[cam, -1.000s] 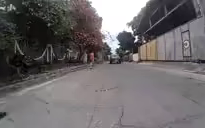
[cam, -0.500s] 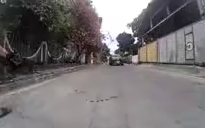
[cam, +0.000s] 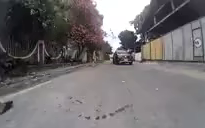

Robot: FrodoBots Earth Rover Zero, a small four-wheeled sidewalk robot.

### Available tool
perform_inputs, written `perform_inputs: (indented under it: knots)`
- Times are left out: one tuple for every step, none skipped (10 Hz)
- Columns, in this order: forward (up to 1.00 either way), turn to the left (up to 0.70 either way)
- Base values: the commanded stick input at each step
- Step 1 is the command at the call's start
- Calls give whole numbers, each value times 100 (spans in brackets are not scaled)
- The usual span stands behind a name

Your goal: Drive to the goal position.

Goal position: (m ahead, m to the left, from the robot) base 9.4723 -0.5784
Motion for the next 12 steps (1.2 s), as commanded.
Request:
perform_inputs:
  knots:
    - [100,6]
    - [100,6]
    - [100,6]
    - [100,6]
    - [100,6]
    - [100,6]
    - [100,6]
    - [100,6]
    - [100,6]
    - [100,6]
    - [100,6]
    - [100,6]
